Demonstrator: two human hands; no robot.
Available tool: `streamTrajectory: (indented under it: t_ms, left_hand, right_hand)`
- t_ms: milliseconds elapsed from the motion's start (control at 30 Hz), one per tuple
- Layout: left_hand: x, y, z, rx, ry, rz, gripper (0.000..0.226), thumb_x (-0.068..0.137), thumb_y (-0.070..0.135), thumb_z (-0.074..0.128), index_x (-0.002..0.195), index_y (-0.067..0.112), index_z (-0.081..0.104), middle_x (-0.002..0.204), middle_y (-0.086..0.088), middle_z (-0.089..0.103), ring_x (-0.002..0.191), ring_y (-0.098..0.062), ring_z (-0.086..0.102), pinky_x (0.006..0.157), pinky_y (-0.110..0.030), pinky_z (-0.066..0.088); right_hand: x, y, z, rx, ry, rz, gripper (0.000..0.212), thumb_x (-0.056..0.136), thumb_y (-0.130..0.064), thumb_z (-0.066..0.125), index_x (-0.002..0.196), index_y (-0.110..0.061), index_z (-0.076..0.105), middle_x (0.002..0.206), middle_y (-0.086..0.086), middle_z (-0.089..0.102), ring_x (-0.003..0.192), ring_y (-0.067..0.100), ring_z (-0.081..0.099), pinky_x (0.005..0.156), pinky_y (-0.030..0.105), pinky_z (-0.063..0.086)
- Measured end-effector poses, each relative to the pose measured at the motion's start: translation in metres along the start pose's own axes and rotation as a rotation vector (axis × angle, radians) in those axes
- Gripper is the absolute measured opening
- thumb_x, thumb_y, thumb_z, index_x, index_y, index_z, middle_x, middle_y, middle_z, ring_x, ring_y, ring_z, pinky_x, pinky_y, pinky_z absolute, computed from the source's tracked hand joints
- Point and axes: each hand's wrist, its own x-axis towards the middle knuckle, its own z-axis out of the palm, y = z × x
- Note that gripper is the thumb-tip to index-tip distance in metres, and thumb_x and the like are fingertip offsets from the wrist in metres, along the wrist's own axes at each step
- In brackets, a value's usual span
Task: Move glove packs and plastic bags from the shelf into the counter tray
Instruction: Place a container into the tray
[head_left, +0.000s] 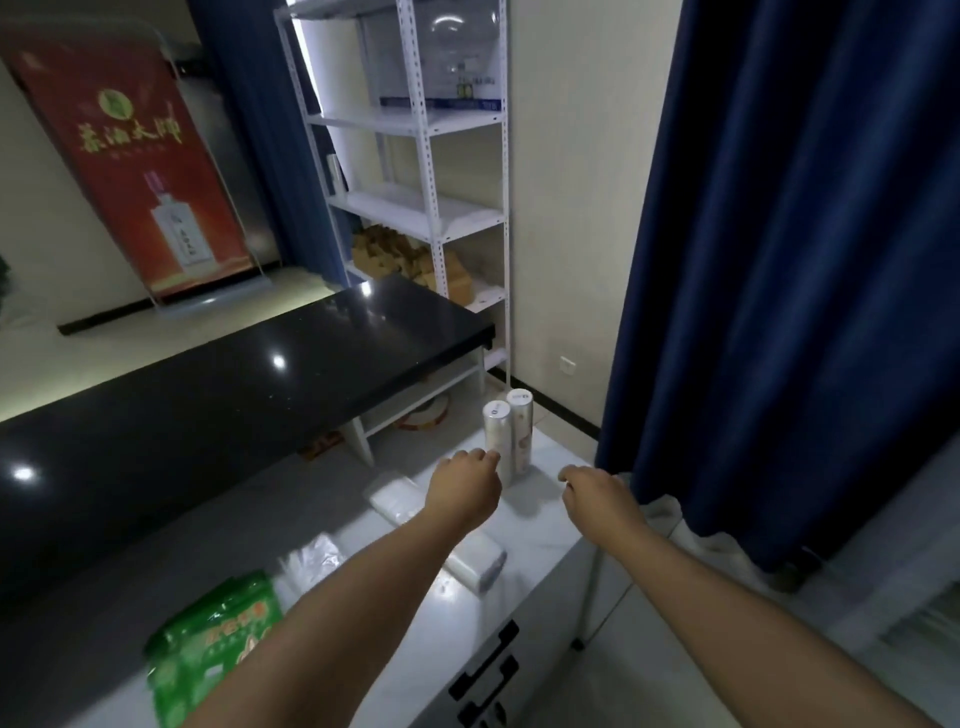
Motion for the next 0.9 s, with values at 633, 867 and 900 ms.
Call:
streamTrajectory:
  t_ms: [633, 867, 900]
  left_hand:
    - [0.130, -0.018, 0.043, -0.197, -0.052, -0.334, 0.055, 0.085, 0.051, 0.064, 0.130, 0.021, 0.049, 0.129, -0.003, 0.055, 0.115, -0.023, 0.053, 0.093, -0.038, 0.049]
    - [0.108, -0.006, 0.037, -0.231, 0.004, -0.504, 0.043, 0.081, 0.047, 0.066, 0.110, 0.019, 0.052, 0.113, -0.003, 0.057, 0.101, -0.026, 0.054, 0.080, -0.038, 0.048]
    - [0.102, -0.005, 0.035, -0.233, 0.019, -0.522, 0.040, 0.080, 0.046, 0.066, 0.107, 0.019, 0.052, 0.110, -0.003, 0.058, 0.100, -0.026, 0.055, 0.078, -0.038, 0.047]
  right_hand:
    - [0.141, 0.036, 0.013, 0.055, 0.000, -0.192, 0.030, 0.102, -0.026, 0.045, 0.127, -0.022, 0.061, 0.105, -0.004, 0.070, 0.089, 0.011, 0.063, 0.081, 0.026, 0.055]
    - [0.147, 0.041, 0.023, 0.044, -0.147, -0.469, 0.025, 0.097, -0.033, 0.043, 0.103, -0.024, 0.065, 0.090, -0.004, 0.068, 0.076, 0.013, 0.061, 0.071, 0.034, 0.056]
    - [0.147, 0.040, 0.025, 0.044, -0.159, -0.502, 0.024, 0.097, -0.034, 0.044, 0.102, -0.024, 0.065, 0.091, -0.002, 0.069, 0.076, 0.015, 0.061, 0.071, 0.034, 0.056]
